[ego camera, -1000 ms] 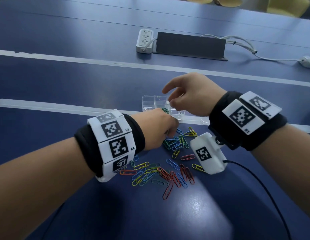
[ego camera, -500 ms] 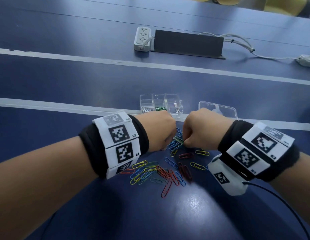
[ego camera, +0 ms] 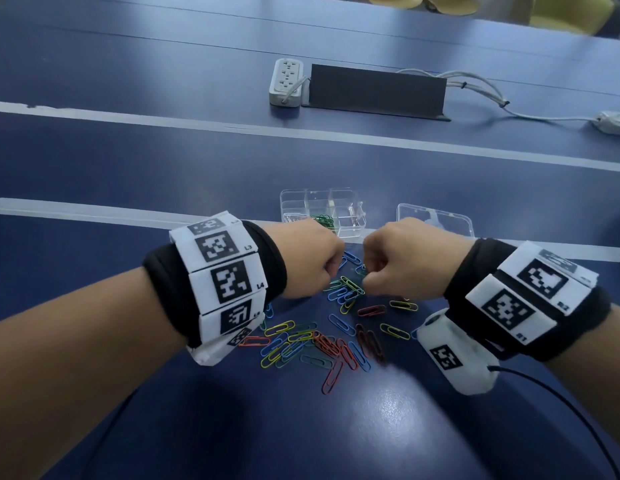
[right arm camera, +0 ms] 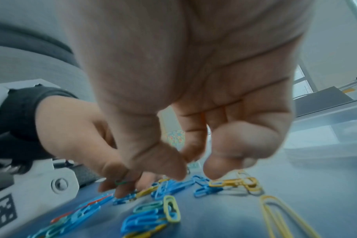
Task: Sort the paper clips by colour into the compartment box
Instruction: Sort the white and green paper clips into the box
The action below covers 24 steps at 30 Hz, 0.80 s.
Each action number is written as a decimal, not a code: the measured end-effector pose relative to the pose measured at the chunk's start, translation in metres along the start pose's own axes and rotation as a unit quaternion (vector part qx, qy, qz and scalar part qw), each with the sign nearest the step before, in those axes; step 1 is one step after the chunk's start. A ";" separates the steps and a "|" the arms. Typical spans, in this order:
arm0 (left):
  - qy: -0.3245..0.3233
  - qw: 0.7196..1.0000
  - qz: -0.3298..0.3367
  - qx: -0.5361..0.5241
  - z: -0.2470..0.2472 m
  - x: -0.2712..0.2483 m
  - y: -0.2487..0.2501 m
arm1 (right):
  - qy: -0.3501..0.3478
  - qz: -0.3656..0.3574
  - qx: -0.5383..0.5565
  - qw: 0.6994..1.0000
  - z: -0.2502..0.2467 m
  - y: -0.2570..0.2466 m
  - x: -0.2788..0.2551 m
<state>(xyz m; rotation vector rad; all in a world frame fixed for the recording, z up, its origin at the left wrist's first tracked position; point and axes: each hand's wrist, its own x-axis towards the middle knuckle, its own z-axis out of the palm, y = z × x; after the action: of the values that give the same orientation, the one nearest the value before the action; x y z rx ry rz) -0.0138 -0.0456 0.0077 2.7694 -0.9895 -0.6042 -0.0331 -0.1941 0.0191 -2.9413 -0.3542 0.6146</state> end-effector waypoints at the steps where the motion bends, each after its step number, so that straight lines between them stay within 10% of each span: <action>1: 0.000 1.000 0.000 0.000 0.001 0.001 0.002 | 0.012 -0.005 0.017 1.000 -0.002 0.001 0.000; 24: 0.022 0.997 -0.065 -0.023 -0.009 -0.003 -0.008 | 0.148 -0.005 0.144 0.978 -0.018 -0.004 0.034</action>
<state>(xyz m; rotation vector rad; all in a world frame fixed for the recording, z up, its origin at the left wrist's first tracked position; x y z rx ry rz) -0.0076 -0.0380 0.0147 2.8084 -0.7820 -0.5726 0.0035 -0.1832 0.0233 -2.6918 -0.2252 0.1976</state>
